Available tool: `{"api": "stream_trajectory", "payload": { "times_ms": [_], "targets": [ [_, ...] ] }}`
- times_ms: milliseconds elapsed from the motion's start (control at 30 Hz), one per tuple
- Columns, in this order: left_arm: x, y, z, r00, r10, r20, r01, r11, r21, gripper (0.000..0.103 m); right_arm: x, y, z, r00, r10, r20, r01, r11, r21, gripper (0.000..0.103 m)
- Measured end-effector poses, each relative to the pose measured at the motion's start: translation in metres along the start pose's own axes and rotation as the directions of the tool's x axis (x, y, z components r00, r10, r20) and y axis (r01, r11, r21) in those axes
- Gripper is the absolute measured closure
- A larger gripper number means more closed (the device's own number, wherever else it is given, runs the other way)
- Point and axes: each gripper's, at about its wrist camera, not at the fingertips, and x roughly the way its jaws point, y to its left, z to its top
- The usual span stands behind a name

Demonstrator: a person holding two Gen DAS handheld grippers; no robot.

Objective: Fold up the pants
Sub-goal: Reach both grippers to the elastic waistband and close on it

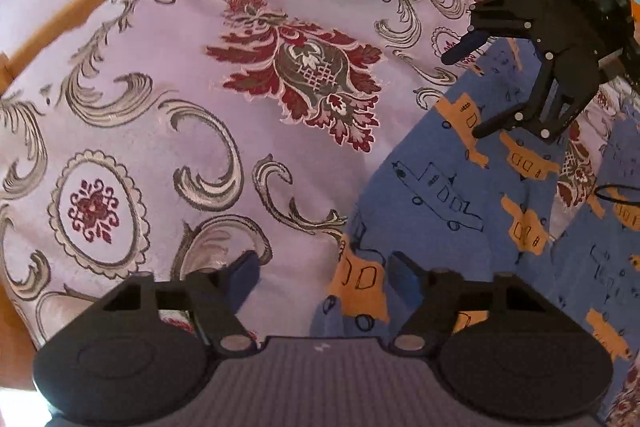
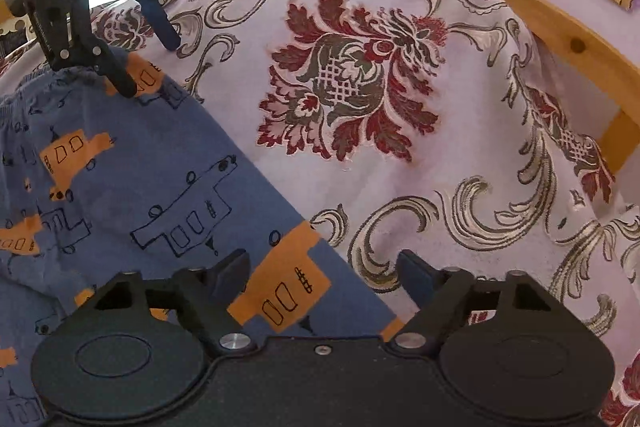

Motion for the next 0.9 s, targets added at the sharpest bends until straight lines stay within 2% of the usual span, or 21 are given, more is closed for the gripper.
{"api": "stream_trajectory", "payload": {
  "times_ms": [100, 133, 200, 367, 400, 433, 533, 567, 667, 833, 900],
  "targets": [
    [-0.002, 0.002, 0.0, 1.0, -0.002, -0.012, 0.002, 1.0, 0.01, 0.034, 0.003, 0.005, 0.004, 1.0, 0.005, -0.012, -0.005, 0.999, -0.033, 0.035],
    [-0.003, 0.003, 0.0, 1.0, -0.005, -0.018, 0.005, 1.0, 0.015, 0.036, 0.004, 0.006, 0.005, 1.0, 0.007, -0.019, -0.007, 0.999, -0.041, 0.042],
    [-0.005, 0.004, -0.002, 0.999, -0.011, -0.036, 0.012, 1.0, 0.023, 0.043, 0.006, 0.008, 0.008, 1.0, 0.004, -0.028, -0.006, 0.998, -0.06, 0.05],
    [-0.013, 0.008, -0.007, 0.997, -0.042, -0.071, 0.045, 0.998, 0.04, 0.043, 0.007, 0.013, 0.014, 0.999, 0.014, -0.032, -0.016, 0.996, -0.086, 0.052],
    [-0.015, 0.009, -0.009, 0.996, -0.048, -0.078, 0.052, 0.998, 0.046, 0.043, 0.009, 0.014, 0.015, 0.999, 0.017, -0.041, -0.02, 0.996, -0.091, 0.053],
    [-0.016, 0.01, -0.011, 0.995, -0.049, -0.081, 0.054, 0.997, 0.053, 0.043, 0.012, 0.014, 0.016, 0.999, 0.016, -0.051, -0.021, 0.995, -0.096, 0.06],
    [-0.016, 0.014, -0.016, 0.995, -0.045, -0.093, 0.048, 0.998, 0.037, 0.059, 0.017, 0.016, 0.016, 0.997, 0.01, -0.07, -0.017, 0.995, -0.101, 0.074],
    [-0.016, 0.014, -0.016, 0.994, -0.048, -0.094, 0.051, 0.998, 0.028, 0.065, 0.017, 0.017, 0.016, 0.997, 0.008, -0.072, -0.015, 0.994, -0.106, 0.082],
    [-0.018, 0.01, -0.016, 0.994, -0.056, -0.093, 0.06, 0.998, 0.034, 0.084, 0.014, 0.023, 0.016, 0.998, -0.013, -0.064, 0.005, 0.992, -0.126, 0.092],
    [-0.022, -0.005, -0.017, 0.996, 0.021, -0.092, -0.013, 0.996, 0.088, 0.092, 0.007, 0.027, 0.015, 0.998, -0.043, -0.039, 0.038, 0.991, -0.13, 0.093],
    [-0.024, -0.01, -0.017, 0.995, 0.045, -0.084, -0.038, 0.995, 0.09, 0.094, 0.007, 0.029, 0.015, 0.997, -0.066, -0.027, 0.062, 0.989, -0.133, 0.081]
  ]
}}
